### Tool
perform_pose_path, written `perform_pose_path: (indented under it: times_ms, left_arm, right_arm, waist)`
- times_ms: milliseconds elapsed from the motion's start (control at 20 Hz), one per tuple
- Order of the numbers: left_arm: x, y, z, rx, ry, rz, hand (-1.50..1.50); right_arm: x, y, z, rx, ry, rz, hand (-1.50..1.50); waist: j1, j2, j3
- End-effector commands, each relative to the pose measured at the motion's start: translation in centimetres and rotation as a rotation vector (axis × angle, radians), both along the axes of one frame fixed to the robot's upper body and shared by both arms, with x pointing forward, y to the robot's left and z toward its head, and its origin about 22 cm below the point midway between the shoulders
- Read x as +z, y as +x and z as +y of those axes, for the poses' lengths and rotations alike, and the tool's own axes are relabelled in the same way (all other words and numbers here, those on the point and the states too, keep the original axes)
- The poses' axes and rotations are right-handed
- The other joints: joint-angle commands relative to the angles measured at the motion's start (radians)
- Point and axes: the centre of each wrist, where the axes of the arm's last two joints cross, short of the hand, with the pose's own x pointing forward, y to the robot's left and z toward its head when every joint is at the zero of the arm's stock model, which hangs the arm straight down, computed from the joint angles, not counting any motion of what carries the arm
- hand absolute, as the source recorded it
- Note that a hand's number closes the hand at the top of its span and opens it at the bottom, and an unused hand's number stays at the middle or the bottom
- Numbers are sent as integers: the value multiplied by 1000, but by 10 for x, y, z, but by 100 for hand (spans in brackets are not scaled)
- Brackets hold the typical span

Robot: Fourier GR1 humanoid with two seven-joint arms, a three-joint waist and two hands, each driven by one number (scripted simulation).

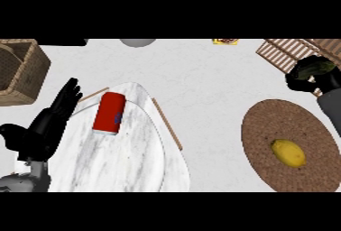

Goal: Pick the squash from the placemat and place it in the tiered shelf

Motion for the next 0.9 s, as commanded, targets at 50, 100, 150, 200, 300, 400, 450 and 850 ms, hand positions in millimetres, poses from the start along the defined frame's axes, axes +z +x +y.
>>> perform_pose_path:
  times_ms: [50,100,150,200,300,400,450,850]
  left_arm:
    - [2,2,-3,-26,5,-3,0]
    - [3,3,-6,-34,3,-2,0]
    - [1,3,-5,-35,8,1,0]
    - [1,3,-11,-57,-1,-7,0]
    - [6,6,-10,-62,5,-8,0]
    - [8,10,-15,-83,10,-9,0]
    - [3,7,-14,-80,2,-10,0]
    - [3,6,-10,-74,0,-19,0]
  right_arm:
    - [48,32,29,-442,100,-189,150]
    - [55,39,45,-481,104,-226,150]
    - [61,43,51,-547,91,-251,150]
    - [73,49,57,-607,85,-287,150]
    - [90,60,81,-701,110,-352,150]
    - [107,67,99,-765,79,-403,150]
    - [111,70,111,-797,84,-424,150]
    - [198,83,160,-971,-36,-453,150]
  waist:
    - [36,-2,-8]
    - [46,0,-9]
    - [52,3,-10]
    - [64,7,-9]
    - [71,9,-6]
    - [70,15,-7]
    - [75,16,-6]
    - [64,29,3]
